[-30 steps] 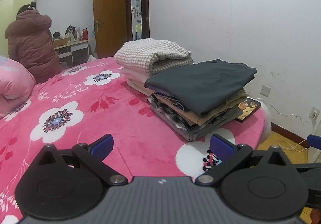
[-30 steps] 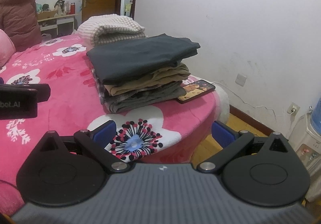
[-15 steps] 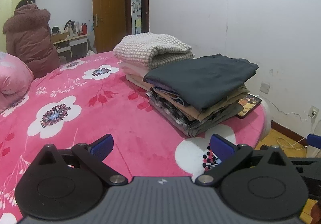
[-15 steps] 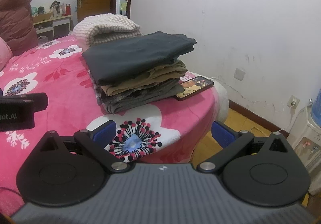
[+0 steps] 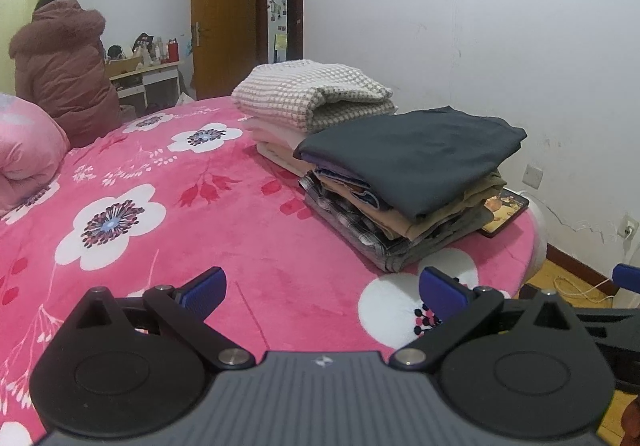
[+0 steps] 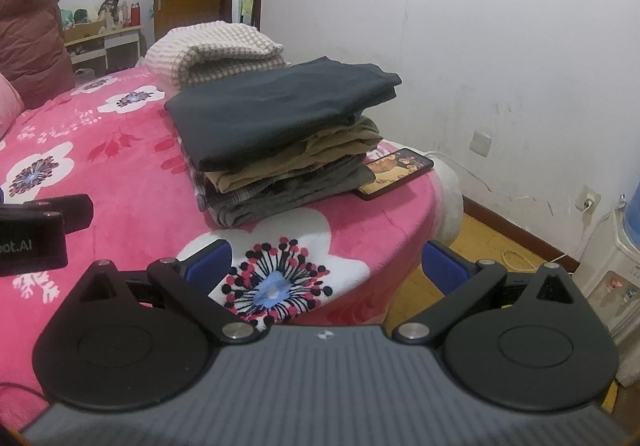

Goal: Fold clothes

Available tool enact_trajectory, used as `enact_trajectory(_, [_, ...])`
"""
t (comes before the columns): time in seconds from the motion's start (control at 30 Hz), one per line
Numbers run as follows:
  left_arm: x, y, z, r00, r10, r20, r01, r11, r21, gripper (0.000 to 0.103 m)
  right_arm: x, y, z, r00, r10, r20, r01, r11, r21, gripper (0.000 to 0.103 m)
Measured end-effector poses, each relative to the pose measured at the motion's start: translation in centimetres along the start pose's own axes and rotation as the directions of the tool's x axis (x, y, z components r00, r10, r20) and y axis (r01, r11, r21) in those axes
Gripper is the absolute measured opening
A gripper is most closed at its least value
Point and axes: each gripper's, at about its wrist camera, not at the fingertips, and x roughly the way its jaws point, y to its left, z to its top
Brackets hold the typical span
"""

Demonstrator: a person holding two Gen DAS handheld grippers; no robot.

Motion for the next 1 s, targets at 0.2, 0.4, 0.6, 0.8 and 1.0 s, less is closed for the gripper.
enact_trajectory(0.2, [-0.07, 0.11, 0.06, 1.000, -0.003, 0.003, 0.003, 1.000, -0.007, 0.103, -0.57, 0.38, 0.10, 1.000, -0.002, 0.011, 0.002, 1.000, -0.012, 0.102])
enact_trajectory(0.4, [-0.16, 0.13, 0.01, 1.000, -0.006, 0.004, 0.006, 1.000, -0.008, 0.103, -0.81, 0.31, 0.18, 1.000, -0.007, 0.016, 0.007, 1.000, -0.008, 0.102])
enact_trajectory(0.6, [-0.18, 0.16, 0.03, 1.000, -0.006, 0.003, 0.006, 1.000, -0.008, 0.103, -0.73, 0.26, 0.22, 1.000, -0.005, 0.017, 0.005, 1.000, -0.009, 0.102])
enact_trajectory(0.8, [-0.06, 0.07, -0.03, 1.000, -0.004, 0.003, 0.004, 1.000, -0.003, 0.103, -0.64, 0.22, 0.26, 1.000, -0.002, 0.017, 0.002, 1.000, -0.008, 0.102])
enact_trajectory(1.0, [-0.10, -0.02, 0.00, 1.000, -0.002, 0.006, 0.002, 1.000, 0.001, 0.103, -0.71, 0.22, 0.26, 1.000, -0.002, 0.018, 0.002, 1.000, -0.006, 0.102])
